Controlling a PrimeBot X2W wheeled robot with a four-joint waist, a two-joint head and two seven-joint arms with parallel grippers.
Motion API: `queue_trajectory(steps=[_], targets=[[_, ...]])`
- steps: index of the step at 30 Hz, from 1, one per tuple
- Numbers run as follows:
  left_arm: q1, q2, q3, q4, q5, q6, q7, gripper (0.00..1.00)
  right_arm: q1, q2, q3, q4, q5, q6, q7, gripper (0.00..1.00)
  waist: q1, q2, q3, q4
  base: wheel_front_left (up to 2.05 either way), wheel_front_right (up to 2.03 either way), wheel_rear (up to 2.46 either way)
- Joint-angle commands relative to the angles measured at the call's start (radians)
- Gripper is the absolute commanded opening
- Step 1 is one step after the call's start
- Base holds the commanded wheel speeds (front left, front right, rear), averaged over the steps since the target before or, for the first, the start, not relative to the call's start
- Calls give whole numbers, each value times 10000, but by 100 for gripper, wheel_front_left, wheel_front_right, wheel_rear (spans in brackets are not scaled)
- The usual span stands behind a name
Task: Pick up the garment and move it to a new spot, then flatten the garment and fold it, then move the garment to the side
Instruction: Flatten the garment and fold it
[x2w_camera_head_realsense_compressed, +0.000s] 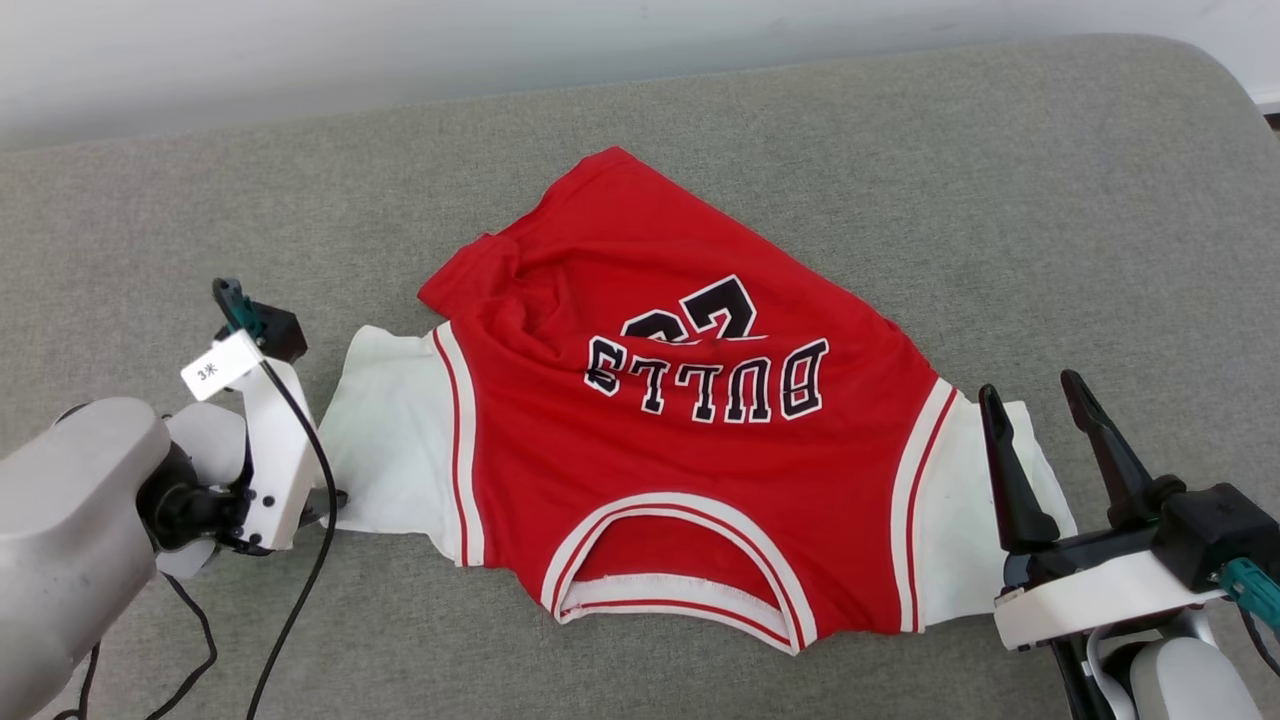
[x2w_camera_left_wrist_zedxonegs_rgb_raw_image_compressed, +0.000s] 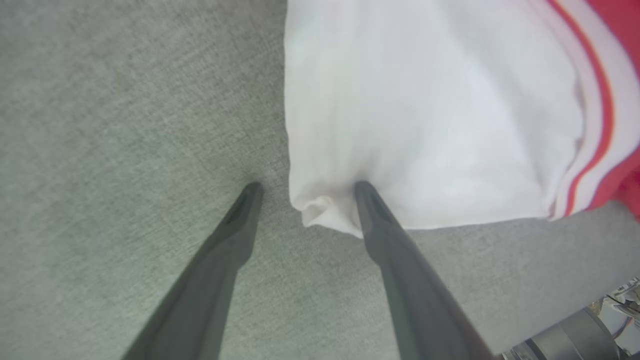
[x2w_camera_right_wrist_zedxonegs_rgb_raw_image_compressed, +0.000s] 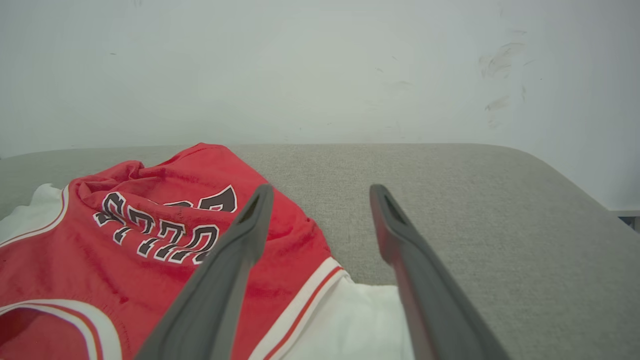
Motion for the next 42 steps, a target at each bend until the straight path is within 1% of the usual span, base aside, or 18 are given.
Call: queue_trajectory(steps=[1, 4, 8, 12, 15, 18, 22, 23, 26, 28, 31, 34, 38, 40, 42], targets=[[619, -290, -282, -67, 167, -33, -15, 0, -90, -20, -42, 19, 16, -11, -52, 100, 1, 0, -24, 4, 0, 0, 0], [579, -137, -304, -93, 618, -25, -588, 0, -122, -132, -76, 17, -23, -11, -41, 100, 1, 0, -153, 9, 0, 0, 0], [463, 278, -229, -190, 1083, -8, -1782, 0, -181, -532, -213, -82, -73, -11, 132, 100, 1, 0, -446, 36, 0, 0, 0], [411, 608, 177, -333, 1176, -4, -3091, 0, -165, -1272, -295, -395, -14, -11, 717, 100, 1, 0, -803, 130, 0, 0, 0], [554, 826, 523, -540, 963, 90, -3769, 0, -153, -2029, -242, -795, 126, -11, 1458, 100, 1, 0, -1024, 193, 0, 0, 0], [717, 1177, 737, -943, 876, 281, -4208, 0, -109, -2845, -4, -1236, 446, -11, 2676, 100, 1, 0, -1187, 227, 0, 0, 0], [977, 1613, 735, -1647, 1004, 658, -4442, 0, 97, -3997, 592, -1827, 1271, -11, 4832, 100, 1, 0, -1302, 322, 0, 0, 0], [977, 1613, 735, -1647, 1004, 658, -4442, 0, 97, -3997, 592, -1827, 1271, -11, 4832, 100, 1, 0, -1302, 322, 0, 0, 0], [1186, 1830, 736, -2181, 992, 904, -4562, 0, 311, -4697, 1029, -2130, 2089, -9, 6579, 100, 1, 0, -1322, 418, 0, 0, 0], [1294, 1916, 699, -2502, 1033, 1069, -4588, 0, 417, -4993, 1261, -2231, 2664, -11, 7751, 100, 1, 0, -1306, 483, 0, 0, 0], [1400, 1957, 667, -2948, 1046, 1265, -4572, 0, 615, -5152, 1436, -2339, 3173, -11, 9074, 100, 1, 0, -1243, 584, 0, 0, 0], [1379, 1969, 655, -3283, 1120, 1372, -4580, 0, 687, -5014, 1520, -2180, 3280, -11, 9809, 100, 1, 0, -1099, 691, 0, 0, 0], [1219, 1968, 679, -3525, 1221, 1407, -4591, 0, 502, -4729, 1745, -1643, 3124, -11, 9929, 100, 1, 0, -870, 840, 0, 0, 0], [1166, 1958, 690, -3584, 1245, 1405, -4601, 0, 401, -4440, 1878, -1284, 3256, -9, 9871, 100, 1, 0, -767, 897, 0, 0, 0], [1087, 1941, 698, -3618, 1317, 1397, -4614, 0, 287, -4444, 2037, -913, 3071, -14, 9768, 100, 1, 0, -651, 963, 0, 0, 0]])
